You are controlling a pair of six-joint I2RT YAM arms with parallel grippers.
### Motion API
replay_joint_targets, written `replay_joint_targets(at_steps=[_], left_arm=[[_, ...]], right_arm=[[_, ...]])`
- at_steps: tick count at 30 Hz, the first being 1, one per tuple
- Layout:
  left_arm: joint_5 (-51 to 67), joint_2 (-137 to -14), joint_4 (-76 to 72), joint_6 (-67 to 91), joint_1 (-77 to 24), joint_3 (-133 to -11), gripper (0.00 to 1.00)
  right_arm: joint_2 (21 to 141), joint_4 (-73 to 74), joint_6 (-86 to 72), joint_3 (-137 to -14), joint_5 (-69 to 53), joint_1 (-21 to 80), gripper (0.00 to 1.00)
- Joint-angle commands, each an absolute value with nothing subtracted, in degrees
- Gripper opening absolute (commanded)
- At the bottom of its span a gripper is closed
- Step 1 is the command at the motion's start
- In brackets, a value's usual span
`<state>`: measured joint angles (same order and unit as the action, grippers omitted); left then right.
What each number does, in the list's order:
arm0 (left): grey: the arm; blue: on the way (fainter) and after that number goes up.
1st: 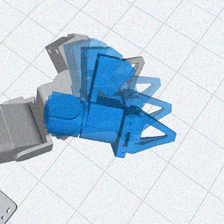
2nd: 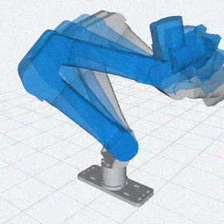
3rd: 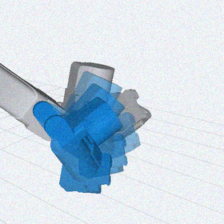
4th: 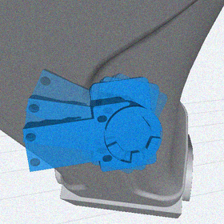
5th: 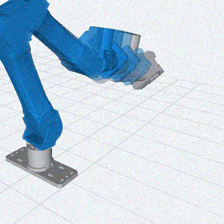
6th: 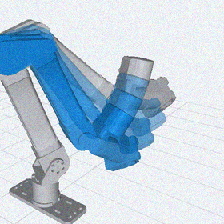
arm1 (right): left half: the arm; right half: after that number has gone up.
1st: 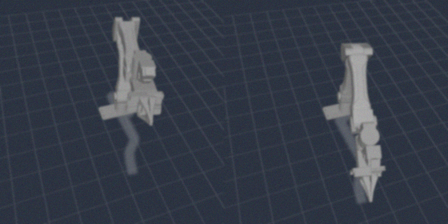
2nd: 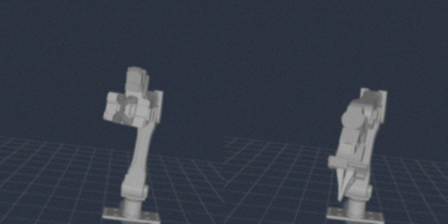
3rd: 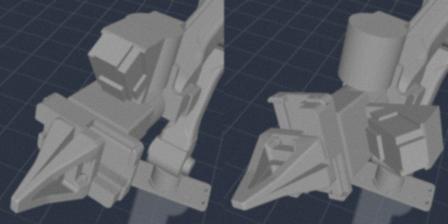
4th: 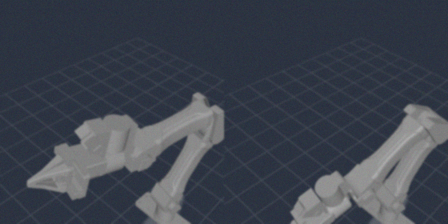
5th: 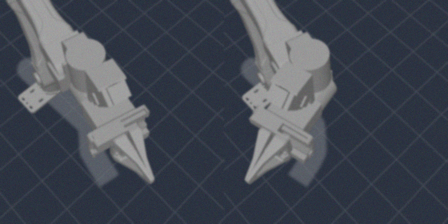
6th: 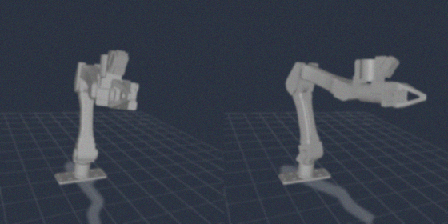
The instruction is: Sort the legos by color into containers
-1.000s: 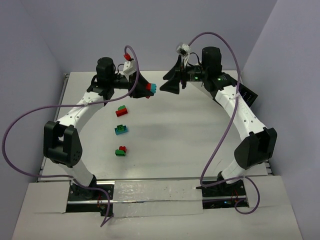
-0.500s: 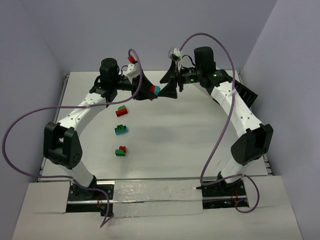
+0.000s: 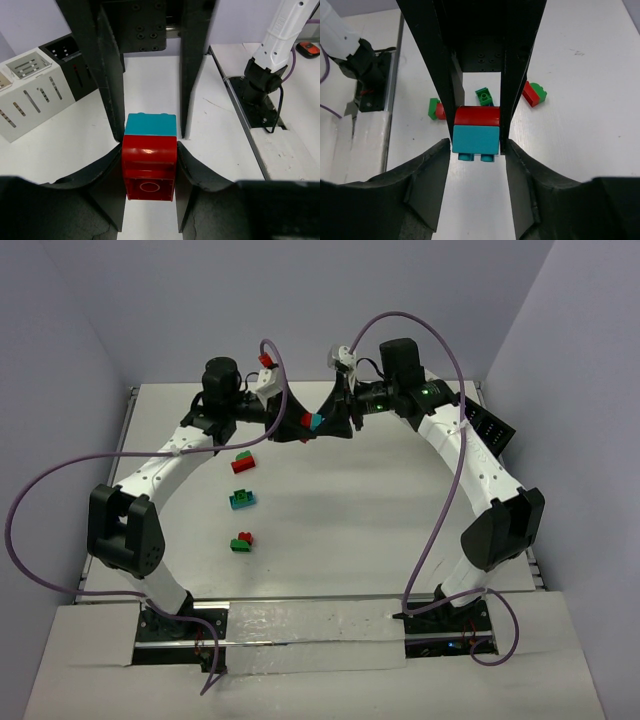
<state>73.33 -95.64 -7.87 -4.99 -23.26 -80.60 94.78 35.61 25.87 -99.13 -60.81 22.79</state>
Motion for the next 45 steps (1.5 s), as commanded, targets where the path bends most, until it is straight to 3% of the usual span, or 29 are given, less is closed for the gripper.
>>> replay_joint_targets(at_steps=[1,4,6,9,14,19,24,31,33,34,40,45], left_arm=[[72.9,-94.7,-7.8,-5.5,-24.0,-82.7,0.04],[72.4,-94.7,-7.3,-5.5,-24.0,-82.8,0.1],[72.2,-94.5,-6.7,-6.0,-24.0,-82.6,0.26],[72.2,-94.1,-3.8,-8.5,-24.0,-82.8,0.4],[72.4,-93.1,3.0,-13.9,-23.6,-83.1,0.64],[73.4,-92.7,6.9,-15.8,-22.7,-83.3,0.71],[73.8,-92.3,6.0,-14.8,-22.1,-82.7,0.64],[74.0,-92.3,5.0,-13.6,-21.6,-83.1,0.31],[73.9,-92.5,5.3,-13.6,-21.5,-83.3,0.09],[73.9,-92.4,4.9,-13.0,-21.3,-83.3,0.03],[73.4,-91.4,-4.7,-5.1,-19.2,-79.6,0.0],[71.4,-91.2,-10.0,-2.4,-17.3,-77.8,0.0]], right_arm=[[94.2,37.2,28.7,-101.6,-60.2,23.8,0.46],[94.1,37.2,28.6,-101.5,-59.8,23.9,0.35],[93.9,37.3,28.5,-101.3,-59.1,23.9,0.21],[93.1,36.6,28.7,-99.9,-57.8,23.8,0.03],[92.5,36.2,28.1,-99.0,-56.7,23.0,0.0],[92.1,36.2,28.1,-98.9,-56.1,22.1,0.0],[92.0,36.9,29.0,-98.7,-55.8,21.8,0.0],[91.8,38.5,31.1,-98.4,-54.7,21.7,0.0],[91.7,39.4,31.5,-98.4,-54.2,21.7,0.0],[91.4,39.8,32.0,-98.0,-53.9,21.6,0.0],[90.0,41.4,31.9,-96.7,-52.7,17.9,0.0],[87.2,45.1,33.2,-94.9,-49.7,7.9,0.0]])
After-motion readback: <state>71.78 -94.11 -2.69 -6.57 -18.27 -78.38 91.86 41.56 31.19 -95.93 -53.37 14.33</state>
